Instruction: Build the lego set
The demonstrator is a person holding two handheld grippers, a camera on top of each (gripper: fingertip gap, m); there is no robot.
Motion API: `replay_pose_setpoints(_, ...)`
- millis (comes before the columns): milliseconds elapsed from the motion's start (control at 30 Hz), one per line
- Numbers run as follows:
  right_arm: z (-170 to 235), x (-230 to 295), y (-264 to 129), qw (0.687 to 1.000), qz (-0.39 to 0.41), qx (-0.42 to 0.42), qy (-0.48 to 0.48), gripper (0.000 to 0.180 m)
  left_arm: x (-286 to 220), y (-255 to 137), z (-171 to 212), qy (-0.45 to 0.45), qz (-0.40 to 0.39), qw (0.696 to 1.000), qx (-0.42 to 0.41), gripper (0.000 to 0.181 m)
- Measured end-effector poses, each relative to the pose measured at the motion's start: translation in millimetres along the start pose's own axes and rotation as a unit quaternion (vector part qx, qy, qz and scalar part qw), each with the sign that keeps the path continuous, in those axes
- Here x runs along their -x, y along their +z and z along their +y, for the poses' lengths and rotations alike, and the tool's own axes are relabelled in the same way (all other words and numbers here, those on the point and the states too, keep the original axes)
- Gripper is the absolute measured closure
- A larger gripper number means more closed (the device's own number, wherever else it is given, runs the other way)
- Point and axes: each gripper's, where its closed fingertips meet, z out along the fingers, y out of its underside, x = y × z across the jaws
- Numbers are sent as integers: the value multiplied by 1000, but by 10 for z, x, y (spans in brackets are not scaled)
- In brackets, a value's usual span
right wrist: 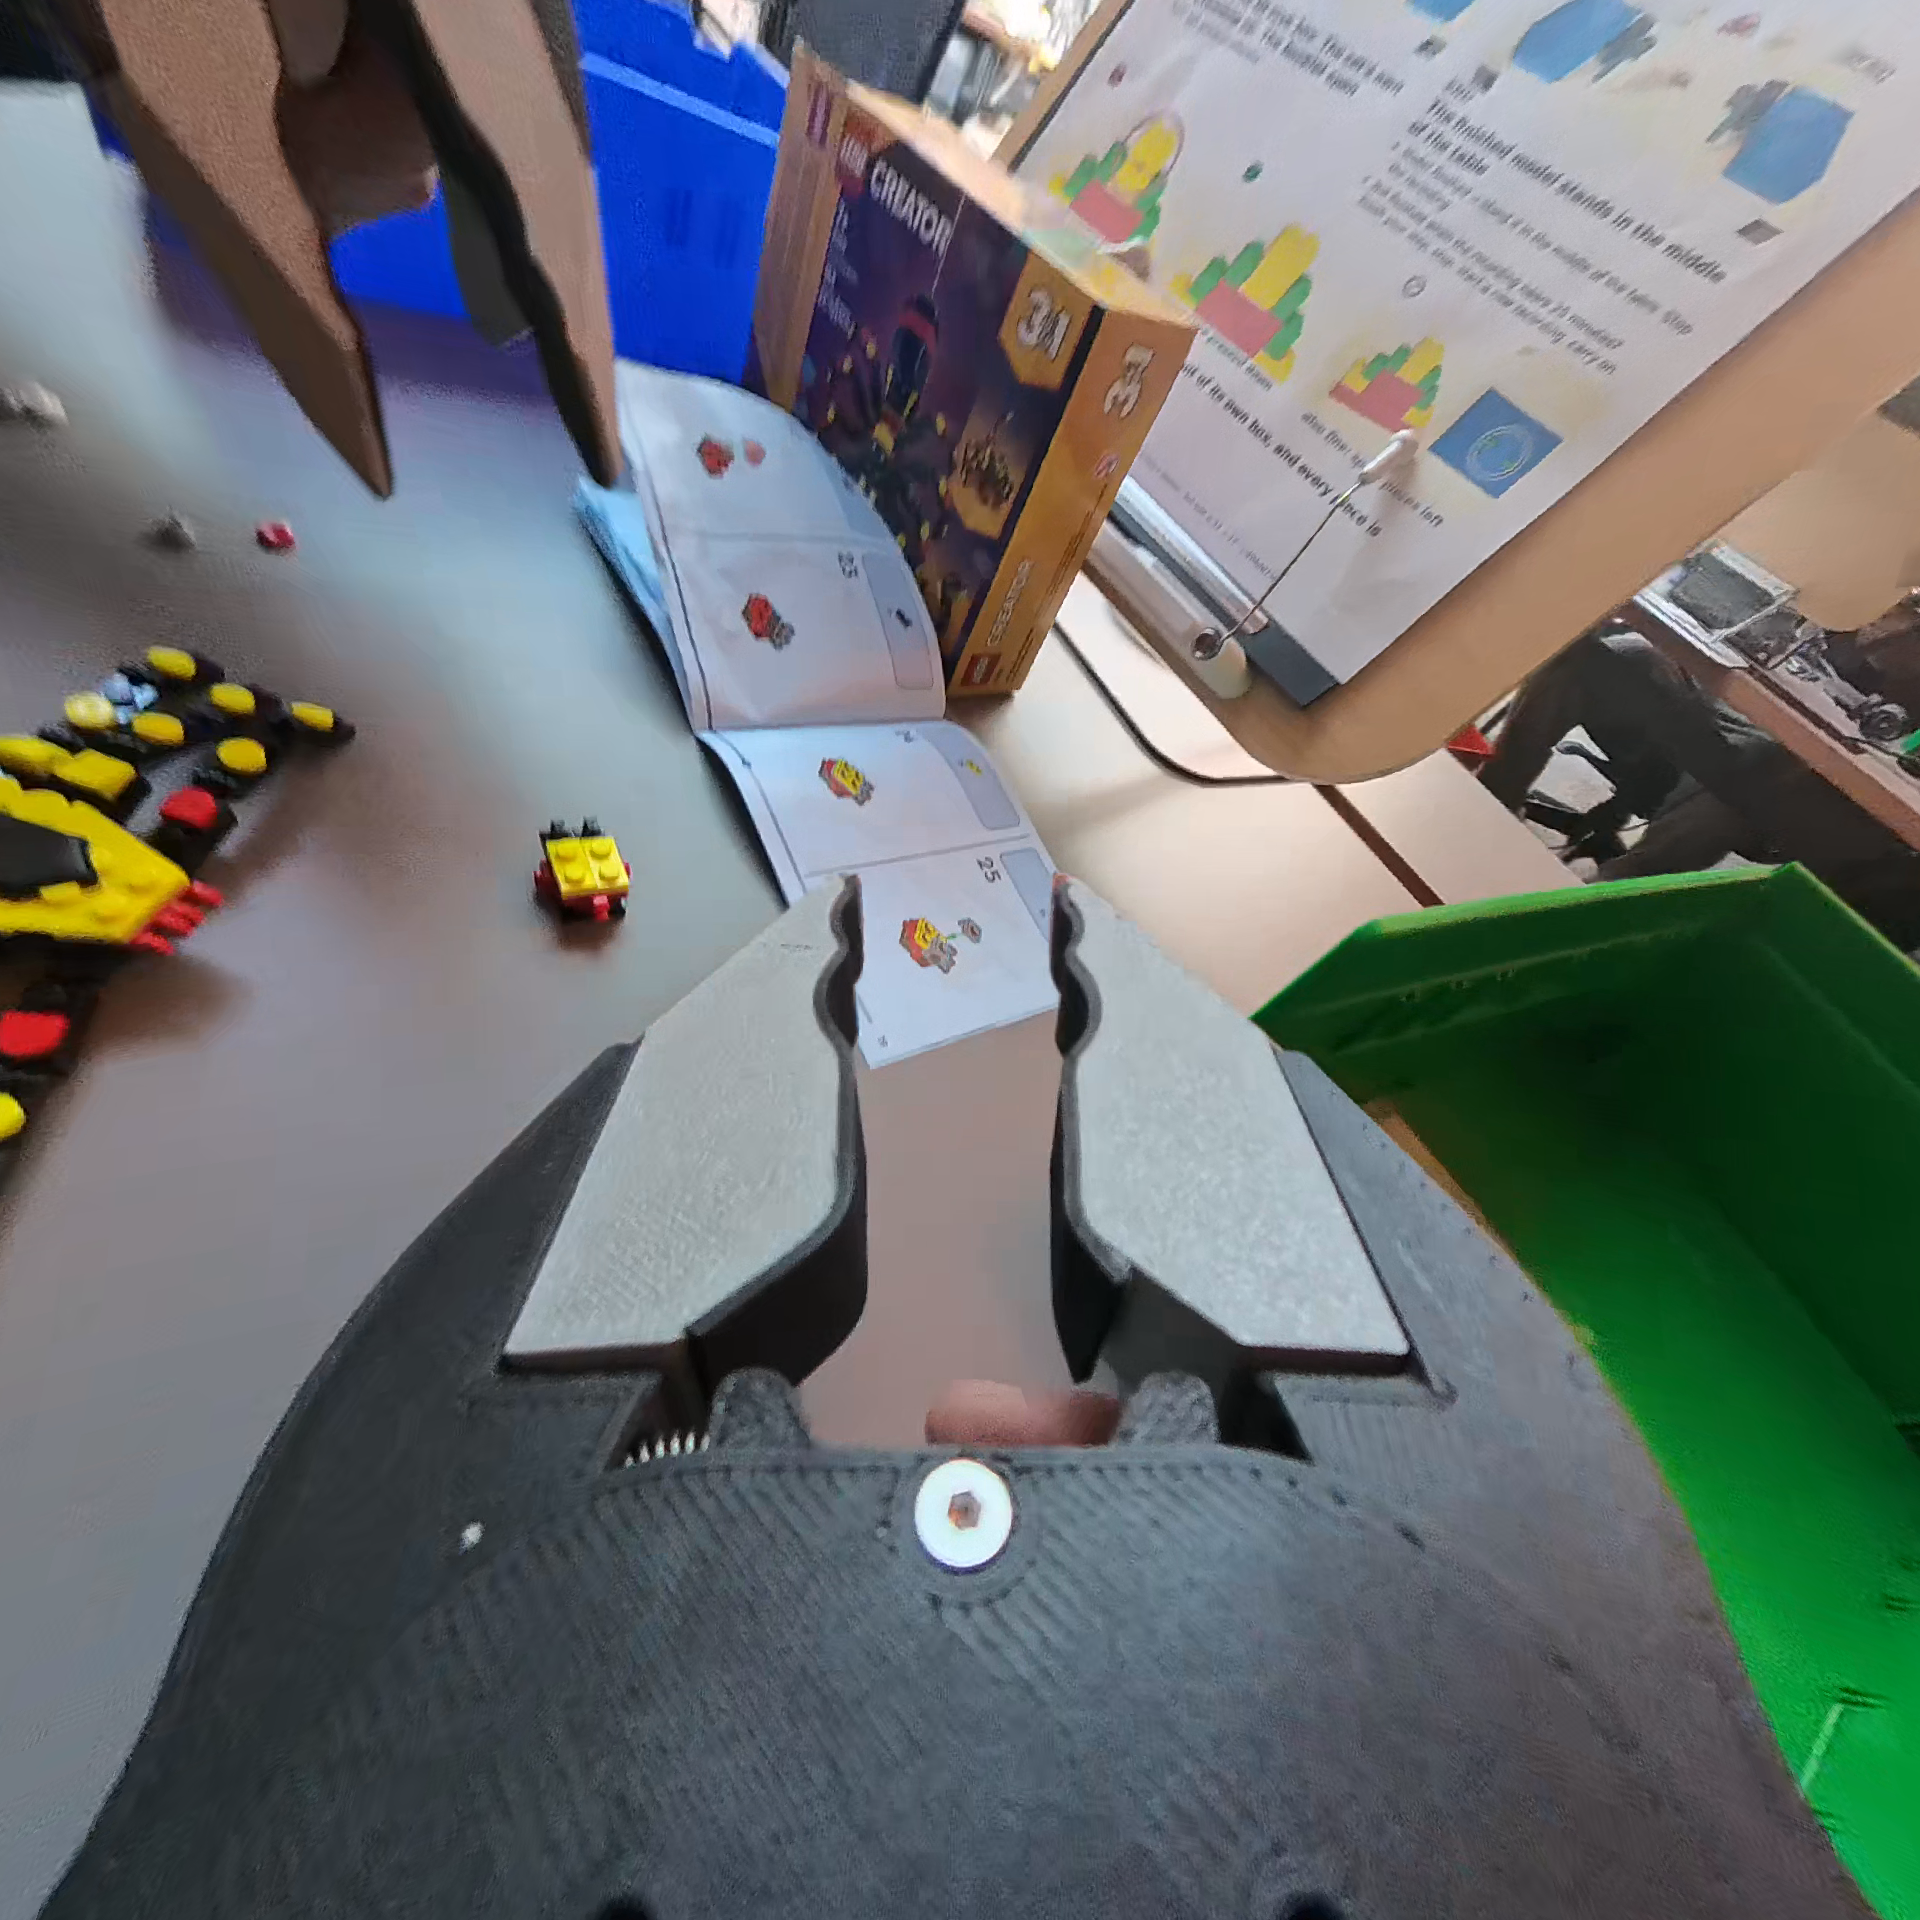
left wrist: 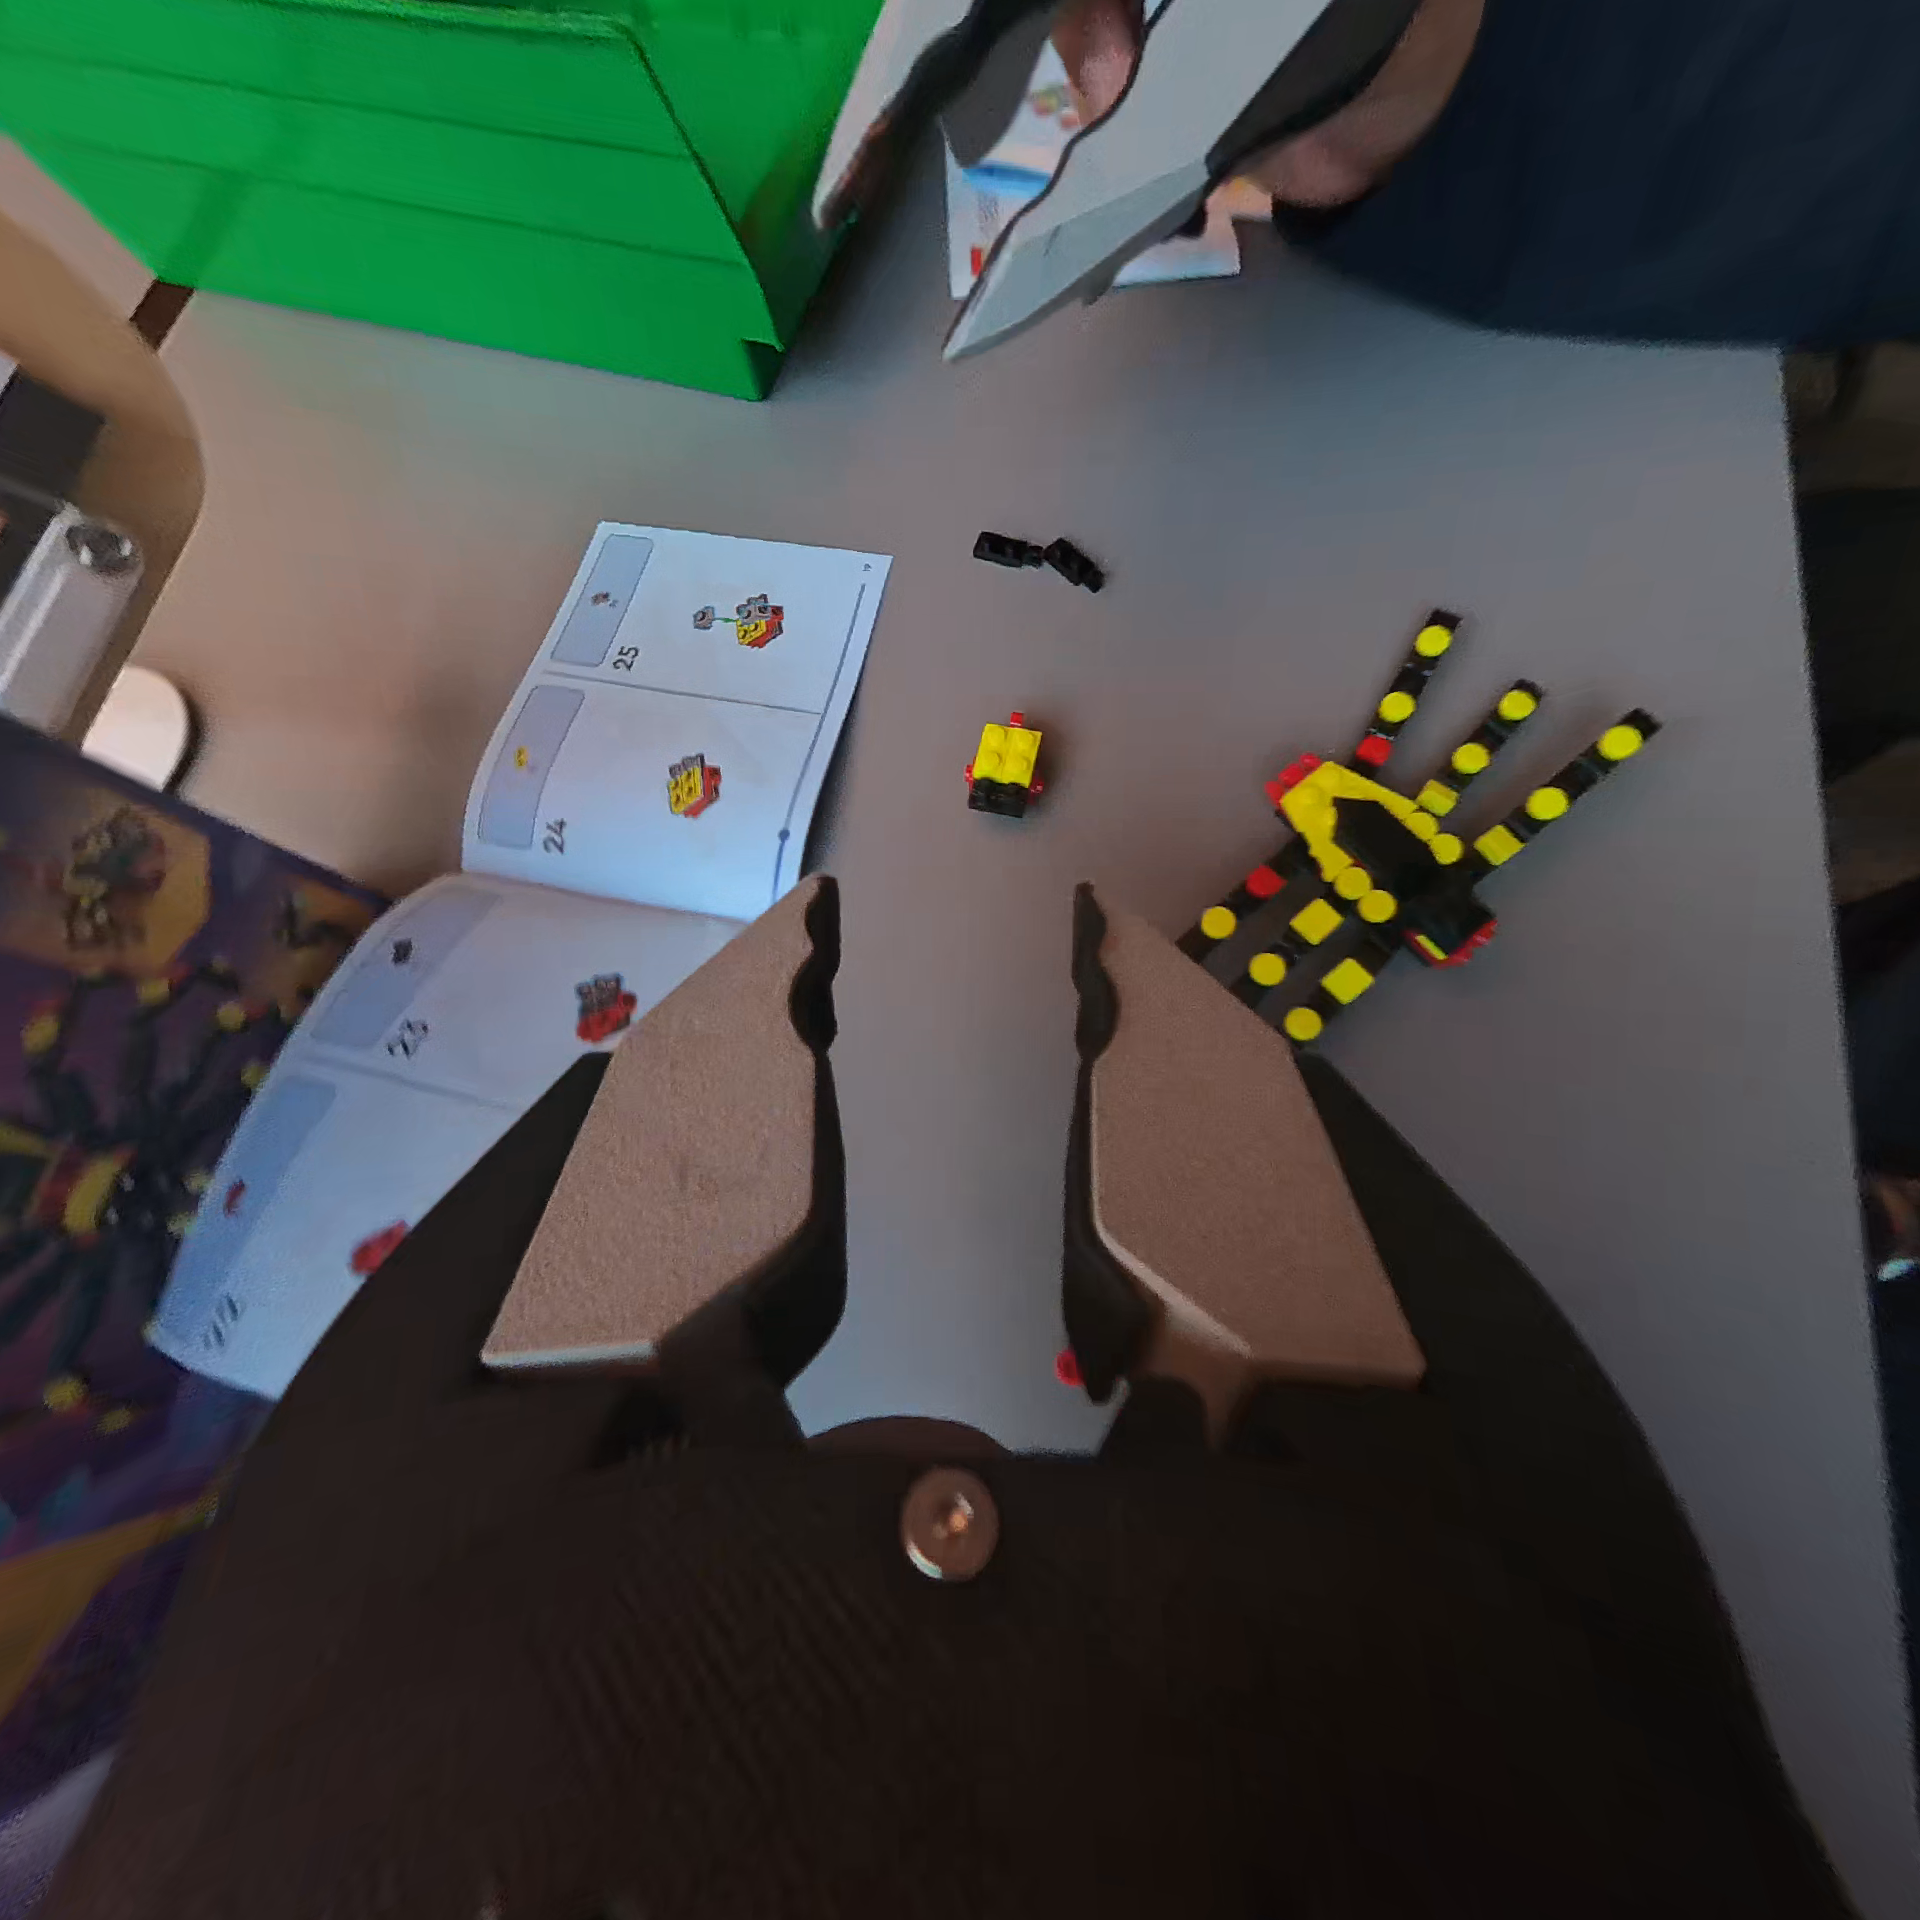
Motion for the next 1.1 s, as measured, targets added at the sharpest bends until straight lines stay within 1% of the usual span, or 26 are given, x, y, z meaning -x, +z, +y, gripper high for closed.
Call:
replay_pose_setpoints(67, -27, -66, -12, 999, 8, -12, 34, 143, -16, -97, 117, -28, -15, 999, -17, 134)
replay_pose_setpoints(133, -28, -131, -12, 997, 15, -18, 68, 132, 55, -183, 267, -37, -57, 997, -30, 134)
replay_pose_setpoints(200, -9, -222, -12, 995, 36, -22, 88, 131, 96, -249, 380, -42, -85, 994, -47, 132)
replay_pose_setpoints(300, 57, -375, -11, 991, 80, -13, 106, 121, -9, -300, 336, -62, -63, 989, -117, 132)
replay_pose_setpoints(367, 38, -442, -10, 988, 98, -23, 118, 112, -79, -318, 275, -73, -39, 988, -128, 125)
replay_pose_setpoints(400, 17, -468, -8, 986, 103, -32, 127, 105, -85, -325, 248, -71, -40, 987, -135, 126)
replay_pose_setpoints(433, 0, -481, -7, 984, 104, -39, 138, 101, -87, -324, 252, -71, -43, 987, -139, 130)
replay_pose_setpoints(467, -16, -486, -4, 982, 102, -45, 149, 99, -103, -311, 276, -70, -42, 987, -138, 140)
replay_pose_setpoints(533, -40, -479, 4, 980, 92, -54, 166, 96, -102, -290, 313, -69, -48, 988, -130, 142)
replay_pose_setpoints(567, -46, -466, 8, 980, 86, -55, 169, 96, -92, -297, 306, -67, -54, 987, -132, 145)
replay_pose_setpoints(633, -63, -452, -2, 981, 82, -58, 167, 97, -86, -322, 278, -69, -58, 985, -144, 145)
replay_pose_setpoints(700, -98, -435, -23, 982, 80, -63, 158, 100, -53, -336, 263, -76, -64, 984, -150, 134)
replay_pose_setpoints(767, -142, -429, -52, 983, 82, -71, 146, 105, -6, -327, 289, -72, -76, 984, -145, 131)
replay_pose_setpoints(833, -194, -416, -76, 983, 79, -85, 139, 110, 88, -312, 337, -61, -106, 984, -133, 125)
replay_pose_setpoints(933, -207, -357, -65, 984, 59, -89, 143, 114, 200, -308, 363, -52, -139, 980, -132, 120)
replay_pose_setpoints(1100, -157, -301, -34, 988, 52, -69, 125, 118, 256, -344, 349, -68, -132, 976, -157, 120)
